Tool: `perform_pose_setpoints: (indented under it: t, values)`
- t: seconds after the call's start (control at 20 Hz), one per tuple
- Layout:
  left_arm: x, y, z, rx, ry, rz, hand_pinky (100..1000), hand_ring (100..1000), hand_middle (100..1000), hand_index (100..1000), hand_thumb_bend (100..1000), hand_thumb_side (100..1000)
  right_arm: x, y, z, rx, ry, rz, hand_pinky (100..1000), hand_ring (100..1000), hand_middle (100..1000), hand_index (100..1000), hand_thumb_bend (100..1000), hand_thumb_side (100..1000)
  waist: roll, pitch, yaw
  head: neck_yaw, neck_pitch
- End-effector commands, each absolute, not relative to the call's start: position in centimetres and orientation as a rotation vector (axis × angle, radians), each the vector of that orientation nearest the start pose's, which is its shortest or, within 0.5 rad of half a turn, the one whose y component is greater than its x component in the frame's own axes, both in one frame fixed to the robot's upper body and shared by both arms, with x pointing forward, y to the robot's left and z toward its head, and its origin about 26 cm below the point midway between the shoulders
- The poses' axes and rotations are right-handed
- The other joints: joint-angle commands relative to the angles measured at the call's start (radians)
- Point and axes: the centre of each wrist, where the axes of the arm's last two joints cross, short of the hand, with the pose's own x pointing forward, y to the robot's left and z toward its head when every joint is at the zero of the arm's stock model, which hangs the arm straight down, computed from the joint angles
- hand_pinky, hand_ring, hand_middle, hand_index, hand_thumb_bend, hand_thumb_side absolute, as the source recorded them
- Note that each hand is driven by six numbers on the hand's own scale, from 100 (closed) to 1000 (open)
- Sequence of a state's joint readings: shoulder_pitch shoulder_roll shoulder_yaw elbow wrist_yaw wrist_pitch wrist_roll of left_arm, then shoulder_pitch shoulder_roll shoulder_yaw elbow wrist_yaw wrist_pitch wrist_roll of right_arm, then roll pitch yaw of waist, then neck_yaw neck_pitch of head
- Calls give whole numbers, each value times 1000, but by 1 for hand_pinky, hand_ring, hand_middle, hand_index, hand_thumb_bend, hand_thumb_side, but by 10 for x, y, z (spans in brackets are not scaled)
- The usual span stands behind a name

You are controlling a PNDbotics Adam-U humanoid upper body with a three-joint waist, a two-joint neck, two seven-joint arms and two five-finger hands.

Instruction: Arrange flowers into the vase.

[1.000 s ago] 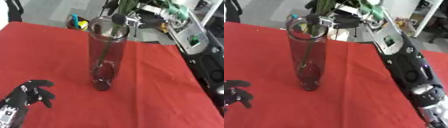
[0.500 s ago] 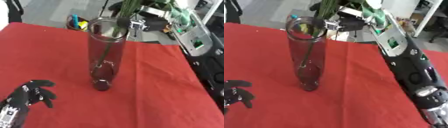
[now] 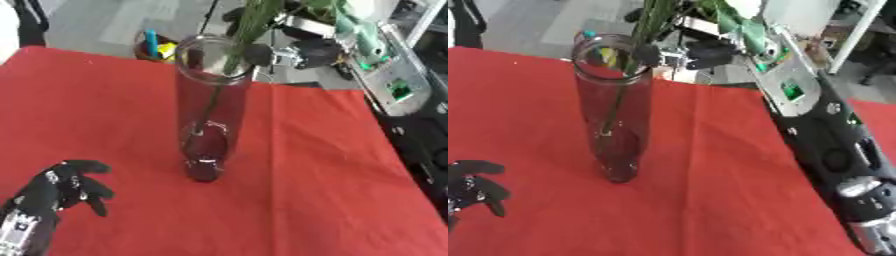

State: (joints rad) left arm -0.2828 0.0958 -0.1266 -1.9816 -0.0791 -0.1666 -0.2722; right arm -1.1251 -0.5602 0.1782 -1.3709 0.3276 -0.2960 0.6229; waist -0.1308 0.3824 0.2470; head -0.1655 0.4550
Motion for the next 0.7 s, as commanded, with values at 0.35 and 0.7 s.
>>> perform_pose_setpoints:
  t: [0.35, 0.7]
  values:
    - [294, 189, 177, -221, -2375, -654, 443, 587, 703, 804, 130, 1000, 409, -244, 385, 768, 2666, -2177, 801, 1000, 819, 1000, 570, 1000, 16, -18, -5, 5, -17]
    - [294, 189, 177, -220, -2373, -657, 443, 588, 704, 804, 129, 1000, 407, -250, 383, 770, 2689, -2165, 802, 1000, 814, 1000, 571, 1000, 18, -14, -8, 8, -20]
